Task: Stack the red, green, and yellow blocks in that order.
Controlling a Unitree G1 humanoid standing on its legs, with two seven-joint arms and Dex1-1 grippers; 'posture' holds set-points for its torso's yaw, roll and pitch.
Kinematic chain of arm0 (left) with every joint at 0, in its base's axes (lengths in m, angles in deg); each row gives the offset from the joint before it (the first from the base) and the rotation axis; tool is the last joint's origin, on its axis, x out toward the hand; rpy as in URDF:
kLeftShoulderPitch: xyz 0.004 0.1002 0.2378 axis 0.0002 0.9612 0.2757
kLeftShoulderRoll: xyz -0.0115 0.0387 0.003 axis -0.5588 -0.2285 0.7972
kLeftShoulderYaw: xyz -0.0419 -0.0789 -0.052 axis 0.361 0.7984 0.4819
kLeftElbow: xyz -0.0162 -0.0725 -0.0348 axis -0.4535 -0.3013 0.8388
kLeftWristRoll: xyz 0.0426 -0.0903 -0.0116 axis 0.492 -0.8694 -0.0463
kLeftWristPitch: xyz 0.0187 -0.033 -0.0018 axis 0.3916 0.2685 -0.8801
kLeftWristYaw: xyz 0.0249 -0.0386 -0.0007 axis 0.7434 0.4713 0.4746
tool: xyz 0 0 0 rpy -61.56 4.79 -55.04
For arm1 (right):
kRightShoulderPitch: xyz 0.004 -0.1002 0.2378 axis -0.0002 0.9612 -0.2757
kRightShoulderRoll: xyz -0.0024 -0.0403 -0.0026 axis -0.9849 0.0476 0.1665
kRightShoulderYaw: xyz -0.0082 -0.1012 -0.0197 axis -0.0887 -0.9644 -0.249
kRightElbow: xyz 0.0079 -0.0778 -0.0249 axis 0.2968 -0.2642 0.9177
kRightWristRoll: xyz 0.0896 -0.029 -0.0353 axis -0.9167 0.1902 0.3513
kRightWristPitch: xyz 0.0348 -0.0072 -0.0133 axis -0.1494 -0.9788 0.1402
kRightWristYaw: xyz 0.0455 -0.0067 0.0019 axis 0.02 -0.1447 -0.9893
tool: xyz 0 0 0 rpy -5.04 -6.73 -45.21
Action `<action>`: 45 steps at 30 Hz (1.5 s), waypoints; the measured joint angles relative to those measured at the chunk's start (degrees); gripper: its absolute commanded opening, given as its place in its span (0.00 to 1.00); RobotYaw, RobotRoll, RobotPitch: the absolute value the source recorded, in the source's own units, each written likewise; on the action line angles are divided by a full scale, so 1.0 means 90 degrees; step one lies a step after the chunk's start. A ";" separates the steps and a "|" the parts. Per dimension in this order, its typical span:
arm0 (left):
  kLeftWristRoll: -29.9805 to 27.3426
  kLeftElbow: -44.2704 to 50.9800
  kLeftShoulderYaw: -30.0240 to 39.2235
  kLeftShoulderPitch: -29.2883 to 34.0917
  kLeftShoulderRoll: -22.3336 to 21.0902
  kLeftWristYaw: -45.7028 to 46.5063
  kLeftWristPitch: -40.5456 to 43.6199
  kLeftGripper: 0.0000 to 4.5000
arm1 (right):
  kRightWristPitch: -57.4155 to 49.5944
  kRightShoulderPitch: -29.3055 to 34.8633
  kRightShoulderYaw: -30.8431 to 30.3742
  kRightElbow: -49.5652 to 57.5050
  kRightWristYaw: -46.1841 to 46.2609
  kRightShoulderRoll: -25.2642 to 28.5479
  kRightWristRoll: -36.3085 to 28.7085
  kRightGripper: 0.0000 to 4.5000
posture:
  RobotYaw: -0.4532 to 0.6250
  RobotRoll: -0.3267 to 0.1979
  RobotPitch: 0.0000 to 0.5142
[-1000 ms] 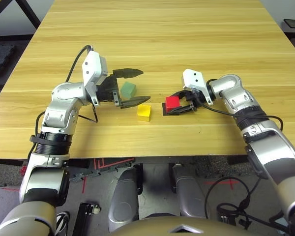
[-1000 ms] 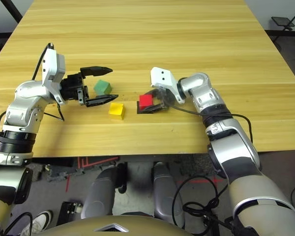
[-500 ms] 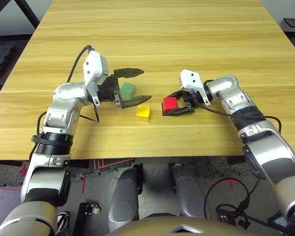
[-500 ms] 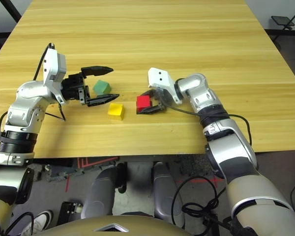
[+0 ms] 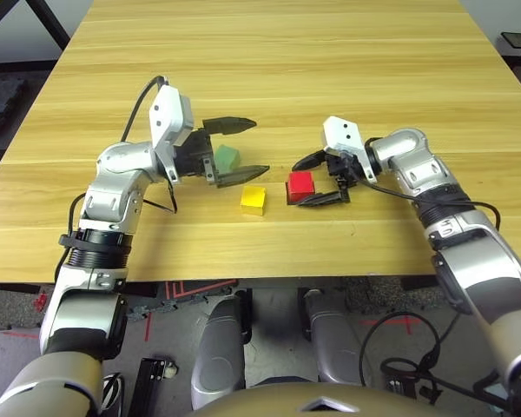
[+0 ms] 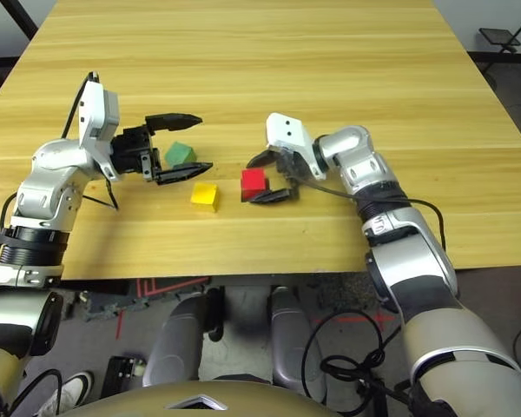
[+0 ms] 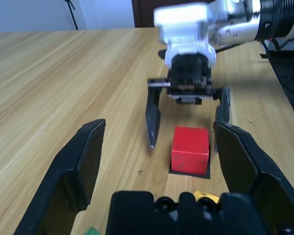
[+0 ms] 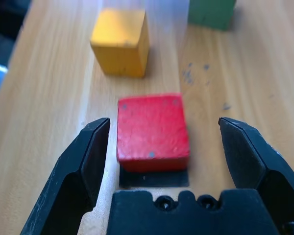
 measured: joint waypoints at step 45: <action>0.1522 -0.1872 0.0453 -0.0707 -0.0995 0.1676 0.0229 1.00 | -0.2270 0.1405 0.1293 0.2940 0.1125 0.1678 -0.1255 0.99 | 0.74 0.63 0.36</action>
